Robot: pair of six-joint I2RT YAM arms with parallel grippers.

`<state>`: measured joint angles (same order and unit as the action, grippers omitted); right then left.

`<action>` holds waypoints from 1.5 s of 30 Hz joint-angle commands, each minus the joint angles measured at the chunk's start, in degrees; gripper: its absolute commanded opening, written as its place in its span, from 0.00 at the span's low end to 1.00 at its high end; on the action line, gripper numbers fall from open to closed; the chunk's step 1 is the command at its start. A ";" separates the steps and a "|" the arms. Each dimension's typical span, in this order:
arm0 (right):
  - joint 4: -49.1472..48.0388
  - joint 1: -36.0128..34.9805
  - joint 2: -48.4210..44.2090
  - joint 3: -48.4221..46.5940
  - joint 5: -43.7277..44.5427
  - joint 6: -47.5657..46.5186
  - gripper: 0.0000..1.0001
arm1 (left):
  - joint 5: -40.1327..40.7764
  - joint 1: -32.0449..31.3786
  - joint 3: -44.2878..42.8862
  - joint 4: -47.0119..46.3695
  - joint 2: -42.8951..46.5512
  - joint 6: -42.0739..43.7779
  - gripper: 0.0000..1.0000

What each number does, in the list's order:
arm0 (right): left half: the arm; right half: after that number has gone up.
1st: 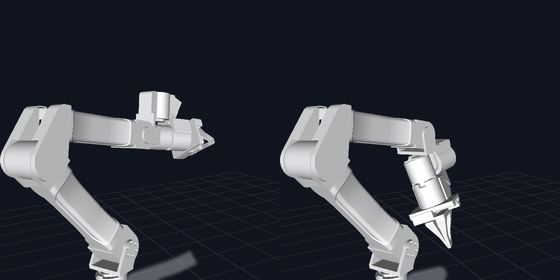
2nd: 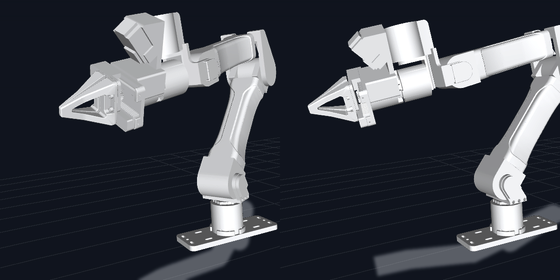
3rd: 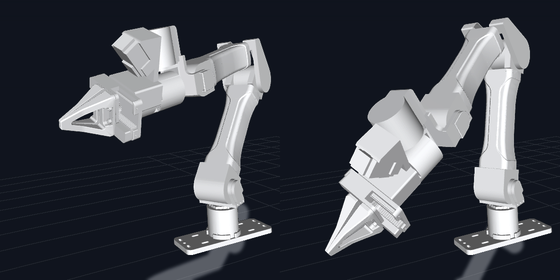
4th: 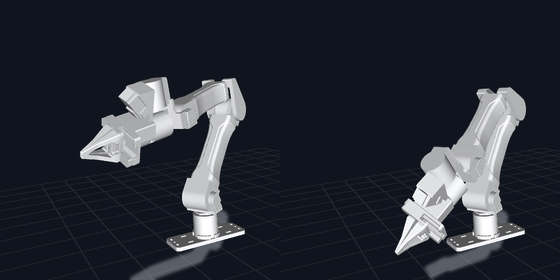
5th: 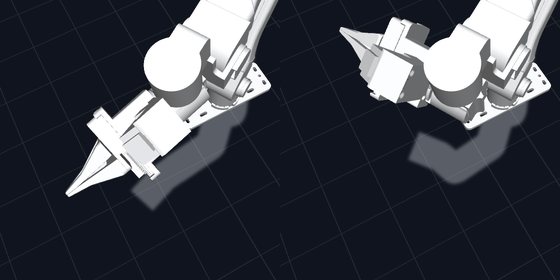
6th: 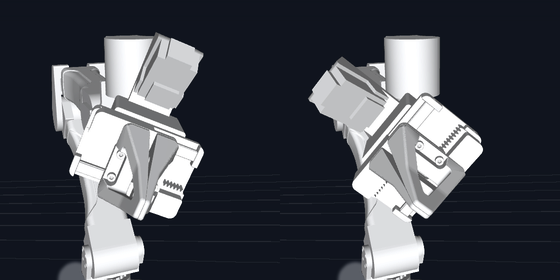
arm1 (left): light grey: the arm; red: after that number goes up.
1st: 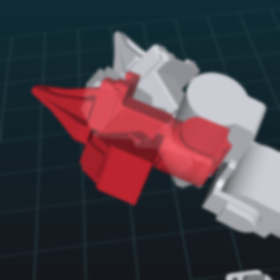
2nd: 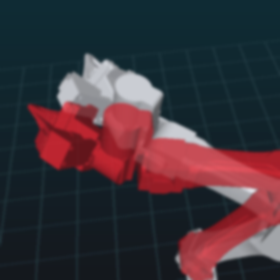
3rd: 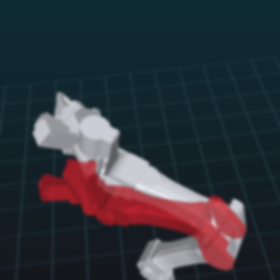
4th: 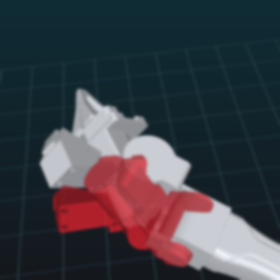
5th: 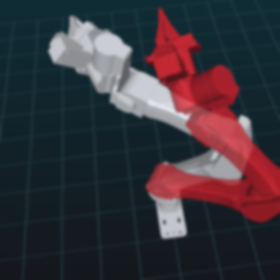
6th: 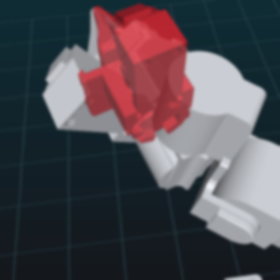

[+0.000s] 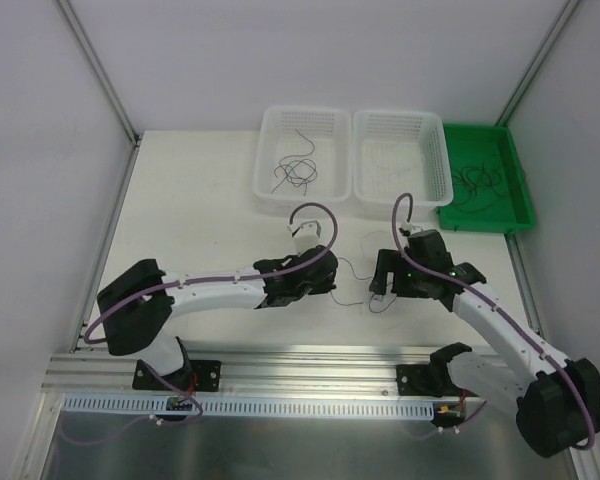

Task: Untangle the cables
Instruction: Untie the cable.

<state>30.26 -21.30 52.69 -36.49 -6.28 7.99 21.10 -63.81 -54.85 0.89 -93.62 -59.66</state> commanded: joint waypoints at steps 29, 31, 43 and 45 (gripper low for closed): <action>-2.67 -14.13 10.53 -6.13 18.33 1.42 0.01 | 19.76 12.91 -4.30 33.39 45.36 29.94 0.00; -1.17 -13.07 8.06 -6.49 17.80 0.54 0.01 | 20.46 16.42 -4.74 34.96 47.82 31.78 0.00; -0.29 -10.34 -4.43 -7.90 6.74 -4.82 0.60 | 7.93 21.01 -2.73 37.79 46.96 27.33 0.00; -1.52 -10.25 -4.35 -7.28 3.92 -5.26 0.62 | 2.40 20.83 -1.49 36.21 45.82 26.00 0.00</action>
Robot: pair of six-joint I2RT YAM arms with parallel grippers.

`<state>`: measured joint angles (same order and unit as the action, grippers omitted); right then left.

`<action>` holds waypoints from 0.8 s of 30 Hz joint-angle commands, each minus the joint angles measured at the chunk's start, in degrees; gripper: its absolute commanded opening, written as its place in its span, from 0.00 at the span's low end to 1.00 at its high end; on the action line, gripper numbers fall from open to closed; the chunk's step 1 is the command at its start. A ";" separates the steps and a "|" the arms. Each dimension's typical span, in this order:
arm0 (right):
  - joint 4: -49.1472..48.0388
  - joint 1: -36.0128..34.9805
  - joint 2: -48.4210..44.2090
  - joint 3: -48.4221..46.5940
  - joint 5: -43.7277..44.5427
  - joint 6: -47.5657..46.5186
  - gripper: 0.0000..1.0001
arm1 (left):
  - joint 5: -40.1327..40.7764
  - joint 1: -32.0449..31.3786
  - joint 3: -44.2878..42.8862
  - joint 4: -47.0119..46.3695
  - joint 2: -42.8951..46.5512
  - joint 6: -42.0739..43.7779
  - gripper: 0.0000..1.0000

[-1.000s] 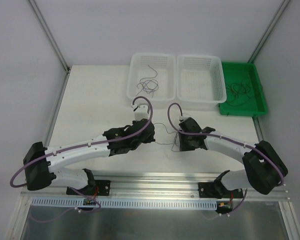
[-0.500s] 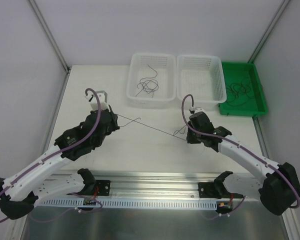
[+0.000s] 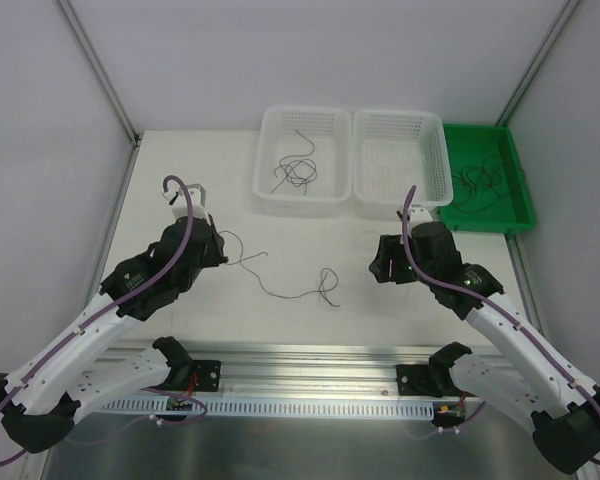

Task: Untangle the cables
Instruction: Untie the cable.

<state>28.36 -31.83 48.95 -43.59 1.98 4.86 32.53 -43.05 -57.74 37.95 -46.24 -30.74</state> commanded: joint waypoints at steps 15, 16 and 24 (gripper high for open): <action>-13.59 -11.83 13.69 2.20 -8.32 4.09 0.63 | -12.41 -0.19 8.34 -3.32 4.31 -6.26 0.00; -14.38 -14.20 14.67 2.02 -7.52 5.15 0.63 | -12.58 -0.19 8.25 -3.33 4.31 -6.26 0.00; -18.43 -24.41 29.87 -4.65 4.24 9.20 0.51 | -12.85 -0.19 9.31 -3.33 5.19 -6.96 0.00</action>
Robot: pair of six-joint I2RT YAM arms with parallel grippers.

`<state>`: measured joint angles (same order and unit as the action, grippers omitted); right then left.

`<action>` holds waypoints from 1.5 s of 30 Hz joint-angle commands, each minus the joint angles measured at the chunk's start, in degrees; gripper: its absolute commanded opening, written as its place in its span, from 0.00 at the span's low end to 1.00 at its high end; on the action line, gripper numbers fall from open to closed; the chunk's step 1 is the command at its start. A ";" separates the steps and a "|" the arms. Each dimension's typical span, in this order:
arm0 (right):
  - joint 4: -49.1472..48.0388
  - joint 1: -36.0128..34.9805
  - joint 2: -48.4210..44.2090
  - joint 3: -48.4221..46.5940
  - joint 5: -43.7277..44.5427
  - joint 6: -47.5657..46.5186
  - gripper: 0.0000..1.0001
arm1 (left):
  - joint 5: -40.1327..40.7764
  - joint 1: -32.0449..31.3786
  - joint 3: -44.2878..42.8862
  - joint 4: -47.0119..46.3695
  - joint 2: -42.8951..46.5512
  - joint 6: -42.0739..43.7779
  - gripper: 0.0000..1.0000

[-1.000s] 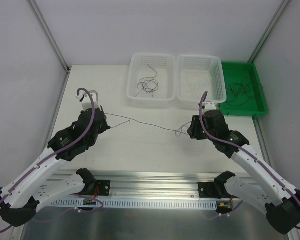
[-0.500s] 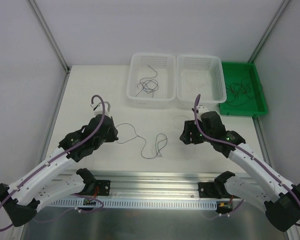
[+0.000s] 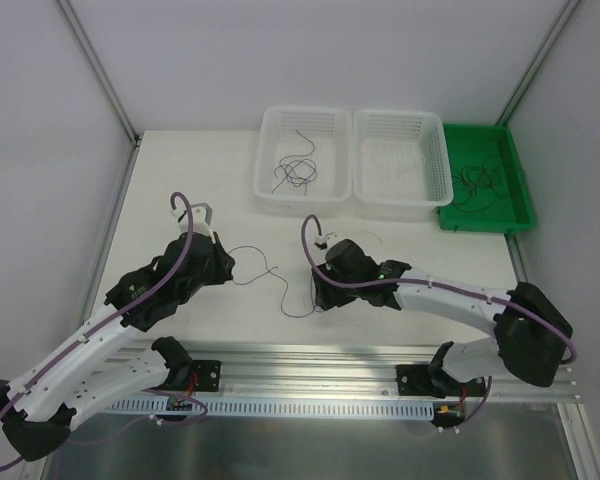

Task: Untangle the cables
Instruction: Untie the cable.

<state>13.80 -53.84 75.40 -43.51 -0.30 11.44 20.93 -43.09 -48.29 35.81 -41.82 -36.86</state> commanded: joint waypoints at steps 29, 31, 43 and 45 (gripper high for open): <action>19.50 23.85 -28.07 -4.39 14.89 -8.01 0.01 | 31.18 1.25 -9.45 20.08 7.19 2.58 0.00; 20.99 29.13 -30.91 -5.18 12.61 -8.89 0.01 | 33.11 1.43 -10.77 22.01 7.55 2.59 0.00; 21.97 45.40 -31.54 -7.03 2.50 -3.98 0.01 | 41.99 1.61 -17.01 37.47 7.81 -4.35 0.00; 20.92 47.76 -31.28 -8.69 0.74 -3.27 0.02 | 41.74 1.61 -17.36 39.16 8.25 -5.94 0.00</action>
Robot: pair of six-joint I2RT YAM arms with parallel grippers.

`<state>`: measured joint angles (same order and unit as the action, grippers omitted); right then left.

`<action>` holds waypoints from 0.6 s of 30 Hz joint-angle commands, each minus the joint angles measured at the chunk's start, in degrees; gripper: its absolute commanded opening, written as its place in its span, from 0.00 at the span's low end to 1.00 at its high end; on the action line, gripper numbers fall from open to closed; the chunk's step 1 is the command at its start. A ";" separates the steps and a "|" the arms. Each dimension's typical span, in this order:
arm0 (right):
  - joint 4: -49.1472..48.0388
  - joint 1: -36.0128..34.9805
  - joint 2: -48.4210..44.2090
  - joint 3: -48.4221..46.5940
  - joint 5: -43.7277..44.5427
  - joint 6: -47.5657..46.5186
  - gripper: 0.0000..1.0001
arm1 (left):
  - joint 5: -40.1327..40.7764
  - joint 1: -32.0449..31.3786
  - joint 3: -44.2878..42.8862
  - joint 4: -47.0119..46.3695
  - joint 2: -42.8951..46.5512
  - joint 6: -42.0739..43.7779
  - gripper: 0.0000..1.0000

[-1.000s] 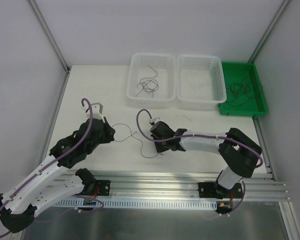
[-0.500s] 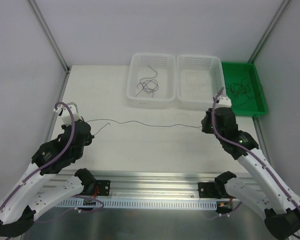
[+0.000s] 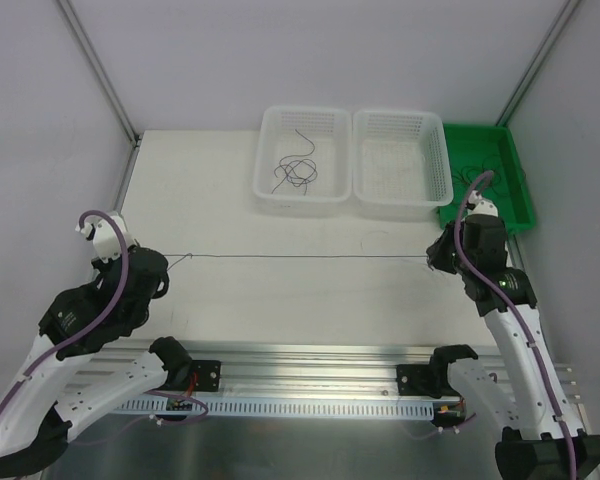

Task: Untangle the cables
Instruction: Untie the cable.

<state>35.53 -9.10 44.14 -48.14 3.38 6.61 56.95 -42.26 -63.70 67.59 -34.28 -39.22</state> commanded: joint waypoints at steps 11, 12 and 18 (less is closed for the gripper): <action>-12.49 23.59 6.04 -8.90 -25.74 17.11 0.02 | -6.93 0.78 9.37 -6.14 -5.18 2.03 0.00; -15.63 23.52 6.31 -9.08 -27.96 17.90 0.02 | -7.98 0.78 10.43 -7.81 -5.70 2.39 0.00; -4.80 4.12 14.03 -17.77 -29.23 2.55 0.02 | -24.67 0.69 16.94 -24.94 -10.63 6.61 0.05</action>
<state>26.81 3.29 56.07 -59.92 -22.17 17.08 42.87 -41.89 -48.95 53.82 -43.62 -36.58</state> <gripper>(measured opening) 0.025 0.035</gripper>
